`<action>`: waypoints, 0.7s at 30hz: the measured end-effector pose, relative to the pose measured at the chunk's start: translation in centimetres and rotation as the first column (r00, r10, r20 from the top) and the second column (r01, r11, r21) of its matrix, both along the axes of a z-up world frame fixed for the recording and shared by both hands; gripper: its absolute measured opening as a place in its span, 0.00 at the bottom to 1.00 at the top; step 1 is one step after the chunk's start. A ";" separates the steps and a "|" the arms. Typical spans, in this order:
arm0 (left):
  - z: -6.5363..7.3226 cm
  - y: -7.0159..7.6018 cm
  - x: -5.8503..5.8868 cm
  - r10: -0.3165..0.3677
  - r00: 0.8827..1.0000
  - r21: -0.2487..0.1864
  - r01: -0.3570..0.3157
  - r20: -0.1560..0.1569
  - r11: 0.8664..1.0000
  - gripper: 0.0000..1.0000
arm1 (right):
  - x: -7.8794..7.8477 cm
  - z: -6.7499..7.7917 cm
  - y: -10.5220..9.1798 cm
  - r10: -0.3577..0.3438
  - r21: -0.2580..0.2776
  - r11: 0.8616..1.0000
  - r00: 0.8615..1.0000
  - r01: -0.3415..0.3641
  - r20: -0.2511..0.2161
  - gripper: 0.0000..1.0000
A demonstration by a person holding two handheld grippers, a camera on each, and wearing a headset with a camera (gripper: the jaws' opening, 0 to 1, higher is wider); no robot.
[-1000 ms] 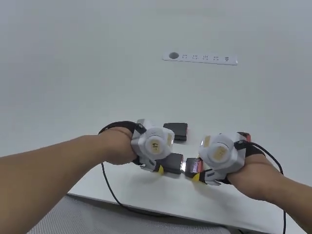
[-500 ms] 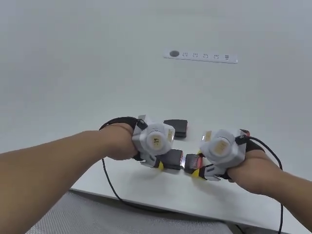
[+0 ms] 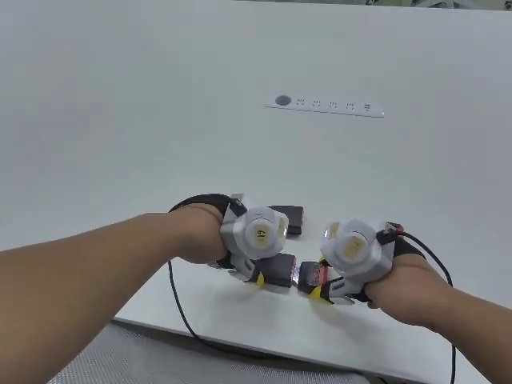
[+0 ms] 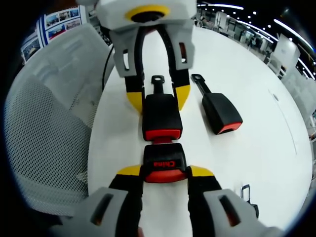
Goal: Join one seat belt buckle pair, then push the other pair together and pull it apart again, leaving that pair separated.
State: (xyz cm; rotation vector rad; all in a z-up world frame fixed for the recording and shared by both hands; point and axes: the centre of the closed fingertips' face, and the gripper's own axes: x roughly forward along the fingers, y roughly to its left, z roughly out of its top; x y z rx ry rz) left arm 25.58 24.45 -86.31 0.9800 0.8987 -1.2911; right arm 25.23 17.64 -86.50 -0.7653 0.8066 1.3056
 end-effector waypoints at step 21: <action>0.1 0.5 0.2 0.082 0.996 -0.057 -0.081 0.018 0.995 0.33 | 0.0 -0.1 -0.1 0.014 0.007 1.000 1.000 -0.014 0.003 0.34</action>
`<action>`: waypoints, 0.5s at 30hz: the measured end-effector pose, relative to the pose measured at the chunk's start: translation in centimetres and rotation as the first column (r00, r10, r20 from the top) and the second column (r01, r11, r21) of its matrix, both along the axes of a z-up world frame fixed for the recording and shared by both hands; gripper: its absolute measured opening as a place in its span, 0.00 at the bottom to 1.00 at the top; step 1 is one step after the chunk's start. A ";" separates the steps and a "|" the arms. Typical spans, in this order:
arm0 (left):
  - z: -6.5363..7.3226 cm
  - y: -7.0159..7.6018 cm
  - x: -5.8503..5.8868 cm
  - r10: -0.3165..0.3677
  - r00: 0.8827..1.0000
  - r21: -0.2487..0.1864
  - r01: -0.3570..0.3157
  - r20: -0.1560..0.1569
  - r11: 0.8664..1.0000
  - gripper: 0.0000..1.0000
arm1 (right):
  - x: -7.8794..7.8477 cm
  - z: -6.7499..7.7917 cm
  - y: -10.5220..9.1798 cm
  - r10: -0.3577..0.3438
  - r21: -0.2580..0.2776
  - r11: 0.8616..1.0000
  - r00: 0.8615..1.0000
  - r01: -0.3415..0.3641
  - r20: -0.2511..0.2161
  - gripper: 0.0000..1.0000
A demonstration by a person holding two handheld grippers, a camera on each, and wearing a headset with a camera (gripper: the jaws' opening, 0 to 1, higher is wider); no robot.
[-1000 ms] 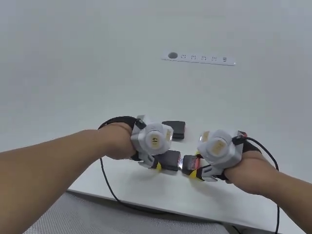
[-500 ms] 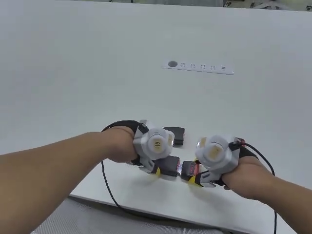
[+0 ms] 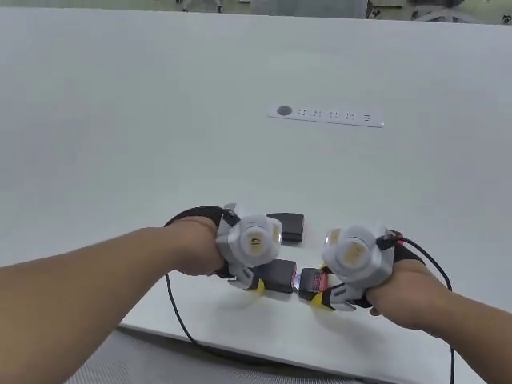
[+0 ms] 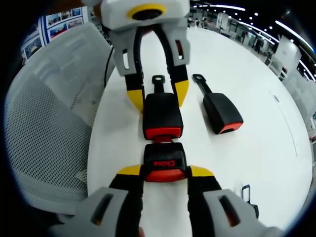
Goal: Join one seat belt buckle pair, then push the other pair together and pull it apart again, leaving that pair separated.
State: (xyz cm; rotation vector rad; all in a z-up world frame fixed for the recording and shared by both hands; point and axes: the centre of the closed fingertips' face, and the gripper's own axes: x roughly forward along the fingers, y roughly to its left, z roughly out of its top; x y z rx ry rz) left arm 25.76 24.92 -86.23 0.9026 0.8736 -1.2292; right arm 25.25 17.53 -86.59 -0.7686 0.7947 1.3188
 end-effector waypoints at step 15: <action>0.0 -0.1 -0.1 -0.003 1.000 0.037 0.003 -0.011 0.999 0.34 | -0.1 0.0 0.1 0.002 0.002 1.000 1.000 -0.002 -0.012 0.35</action>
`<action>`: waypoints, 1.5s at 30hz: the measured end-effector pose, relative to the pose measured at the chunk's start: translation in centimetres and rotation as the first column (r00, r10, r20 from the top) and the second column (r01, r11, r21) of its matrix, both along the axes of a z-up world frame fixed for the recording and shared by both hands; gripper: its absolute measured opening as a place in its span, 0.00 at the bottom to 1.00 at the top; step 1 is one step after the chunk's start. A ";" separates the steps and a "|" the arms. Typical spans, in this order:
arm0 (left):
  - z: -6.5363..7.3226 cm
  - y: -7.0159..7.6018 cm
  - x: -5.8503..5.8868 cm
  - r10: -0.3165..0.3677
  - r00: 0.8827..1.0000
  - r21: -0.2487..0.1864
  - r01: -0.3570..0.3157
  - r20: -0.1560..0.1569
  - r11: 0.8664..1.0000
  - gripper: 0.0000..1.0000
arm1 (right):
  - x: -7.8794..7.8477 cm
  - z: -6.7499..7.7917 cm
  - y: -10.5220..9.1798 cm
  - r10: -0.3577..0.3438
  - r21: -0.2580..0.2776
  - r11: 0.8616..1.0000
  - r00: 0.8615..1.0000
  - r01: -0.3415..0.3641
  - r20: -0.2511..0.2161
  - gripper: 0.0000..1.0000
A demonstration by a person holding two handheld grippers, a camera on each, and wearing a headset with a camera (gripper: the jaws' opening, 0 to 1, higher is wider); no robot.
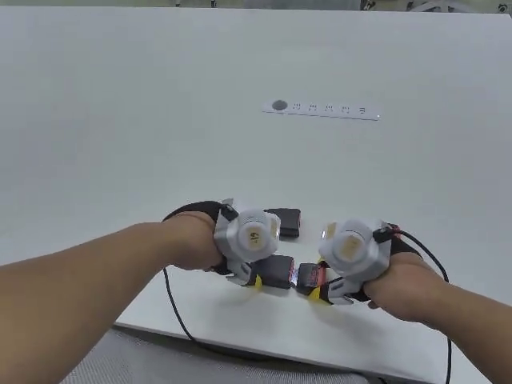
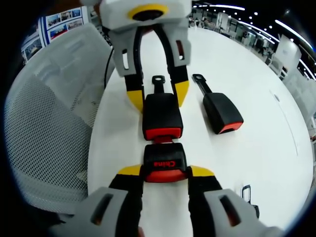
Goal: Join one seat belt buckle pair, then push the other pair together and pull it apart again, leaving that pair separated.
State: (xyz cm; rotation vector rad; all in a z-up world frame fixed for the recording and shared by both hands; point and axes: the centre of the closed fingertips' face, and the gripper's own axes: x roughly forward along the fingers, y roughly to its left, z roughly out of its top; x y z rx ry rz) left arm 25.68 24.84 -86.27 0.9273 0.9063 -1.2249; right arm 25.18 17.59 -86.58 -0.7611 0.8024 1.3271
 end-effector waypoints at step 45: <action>4.6 -1.0 8.4 0.109 0.989 -0.135 -0.095 0.102 0.986 0.42 | 8.6 3.3 -9.6 -0.120 -0.012 0.992 0.986 0.122 0.112 0.33</action>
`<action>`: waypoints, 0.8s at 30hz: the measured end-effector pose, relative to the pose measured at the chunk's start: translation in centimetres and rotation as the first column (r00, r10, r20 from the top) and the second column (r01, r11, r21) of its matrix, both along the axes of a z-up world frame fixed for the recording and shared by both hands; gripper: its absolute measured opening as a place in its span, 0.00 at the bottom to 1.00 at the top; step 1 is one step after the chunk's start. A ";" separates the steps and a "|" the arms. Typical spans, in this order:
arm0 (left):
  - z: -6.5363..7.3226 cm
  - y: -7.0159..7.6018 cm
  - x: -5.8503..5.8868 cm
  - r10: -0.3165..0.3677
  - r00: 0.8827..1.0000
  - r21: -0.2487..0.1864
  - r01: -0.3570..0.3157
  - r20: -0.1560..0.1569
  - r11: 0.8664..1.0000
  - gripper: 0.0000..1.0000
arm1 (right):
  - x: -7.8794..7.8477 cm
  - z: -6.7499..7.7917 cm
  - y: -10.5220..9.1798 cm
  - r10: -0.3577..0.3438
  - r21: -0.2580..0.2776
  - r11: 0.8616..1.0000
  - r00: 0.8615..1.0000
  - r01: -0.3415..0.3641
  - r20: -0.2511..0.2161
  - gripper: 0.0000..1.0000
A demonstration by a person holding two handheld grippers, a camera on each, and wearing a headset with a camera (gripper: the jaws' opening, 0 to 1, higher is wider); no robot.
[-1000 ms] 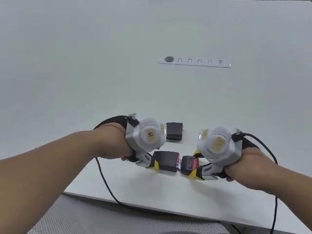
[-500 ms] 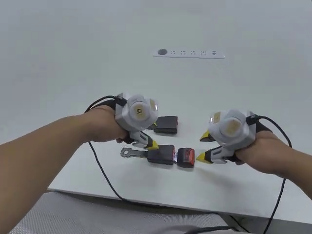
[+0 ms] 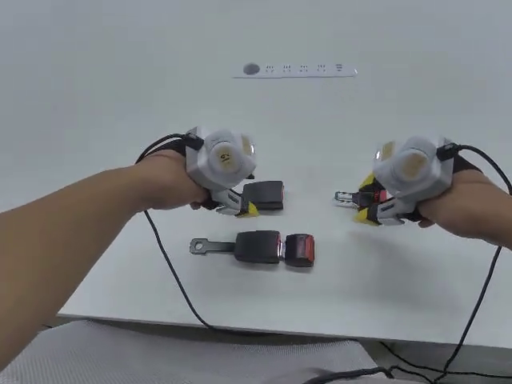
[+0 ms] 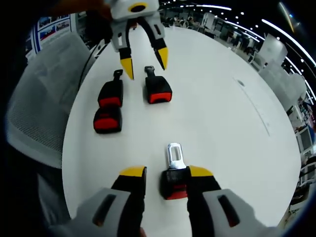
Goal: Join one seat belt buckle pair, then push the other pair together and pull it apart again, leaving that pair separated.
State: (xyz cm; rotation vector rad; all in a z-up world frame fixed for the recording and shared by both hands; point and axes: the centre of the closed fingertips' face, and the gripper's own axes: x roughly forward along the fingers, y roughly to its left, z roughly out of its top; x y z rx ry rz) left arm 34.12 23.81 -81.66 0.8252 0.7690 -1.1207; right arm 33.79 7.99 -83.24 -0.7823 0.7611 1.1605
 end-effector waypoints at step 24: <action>-3.8 1.6 1.1 -0.064 0.996 0.112 0.070 -0.060 0.991 0.32 | 1.1 -2.6 -2.2 0.113 -0.091 0.989 0.992 -0.118 -0.063 0.33</action>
